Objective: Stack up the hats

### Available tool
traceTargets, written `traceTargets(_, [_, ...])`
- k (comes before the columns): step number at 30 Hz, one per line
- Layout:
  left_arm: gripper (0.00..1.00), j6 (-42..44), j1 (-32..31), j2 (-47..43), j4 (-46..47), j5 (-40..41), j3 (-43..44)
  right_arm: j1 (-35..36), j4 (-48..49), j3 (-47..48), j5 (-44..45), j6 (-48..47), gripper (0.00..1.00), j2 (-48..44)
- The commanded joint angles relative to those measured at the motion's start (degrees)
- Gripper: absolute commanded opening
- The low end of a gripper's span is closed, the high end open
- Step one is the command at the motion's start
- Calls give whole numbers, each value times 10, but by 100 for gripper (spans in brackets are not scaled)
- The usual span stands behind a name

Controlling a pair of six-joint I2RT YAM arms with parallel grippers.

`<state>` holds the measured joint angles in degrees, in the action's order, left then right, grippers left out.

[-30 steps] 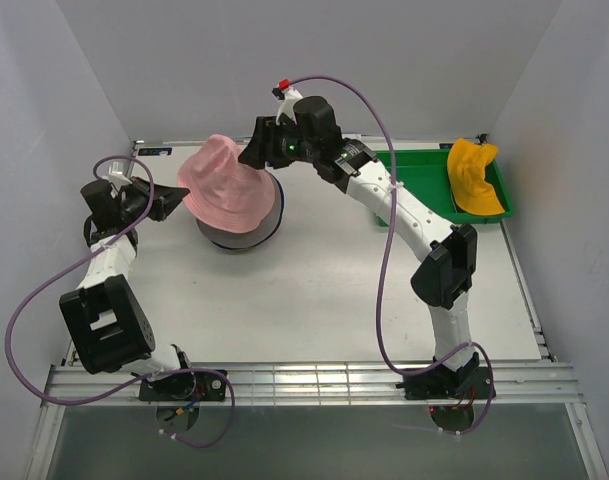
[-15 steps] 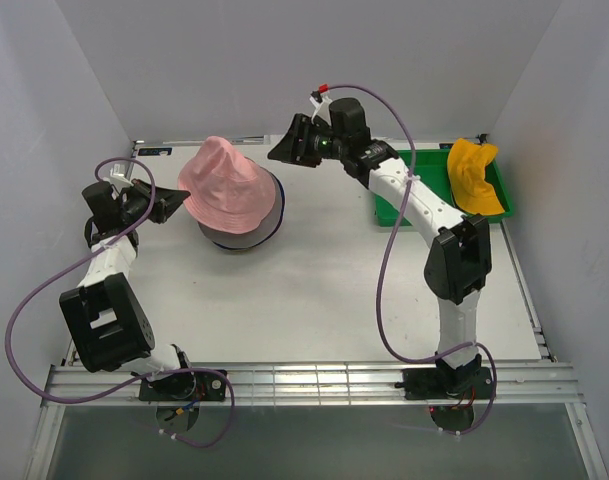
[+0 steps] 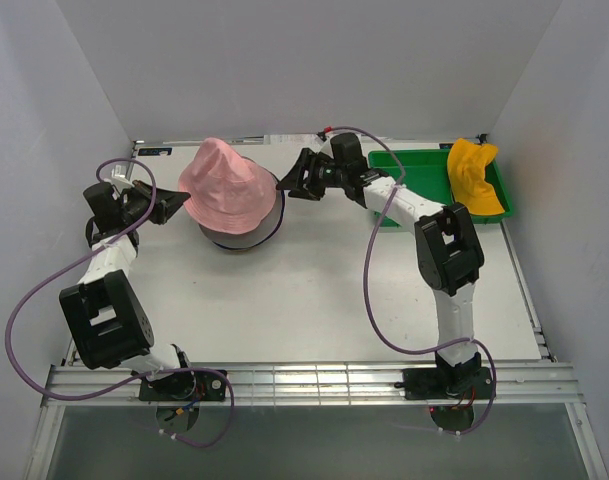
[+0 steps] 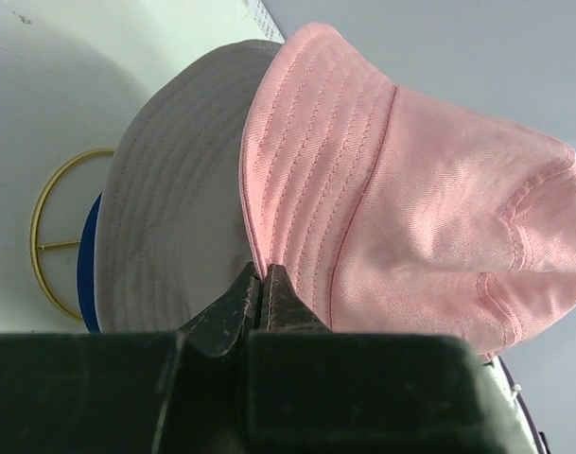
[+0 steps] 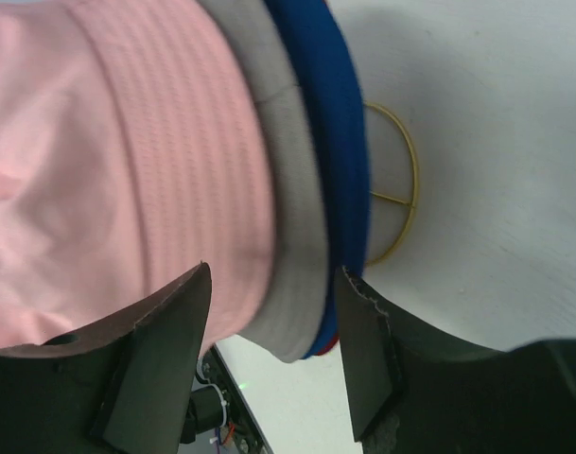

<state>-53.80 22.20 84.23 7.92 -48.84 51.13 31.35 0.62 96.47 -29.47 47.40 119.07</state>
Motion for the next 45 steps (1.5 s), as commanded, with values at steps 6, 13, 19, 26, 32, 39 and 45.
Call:
traceTargets(6, [0, 19, 6, -2, -4, 15, 0, -16, 152, -76, -56, 68, 63, -1])
traceTargets(13, [0, 25, 6, 0, -12, 20, 3, -17, 202, -80, -69, 108, 63, 23])
traceTargets(19, [0, 26, 7, 1, -14, 22, 5, -18, 209, -82, -68, 116, 63, 37])
traceTargets(26, [0, 28, 7, 1, -16, 23, 1, -18, 231, -94, -70, 131, 62, 49])
traceTargets(32, [0, 29, 6, 1, -18, 24, 1, -18, 264, -106, -74, 154, 56, 56])
traceTargets(39, [0, 33, 6, 1, -20, 27, -2, -19, 302, -117, -79, 183, 47, 64])
traceTargets(45, [0, 33, 6, 2, -20, 28, -5, -19, 307, -115, -79, 187, 32, 67])
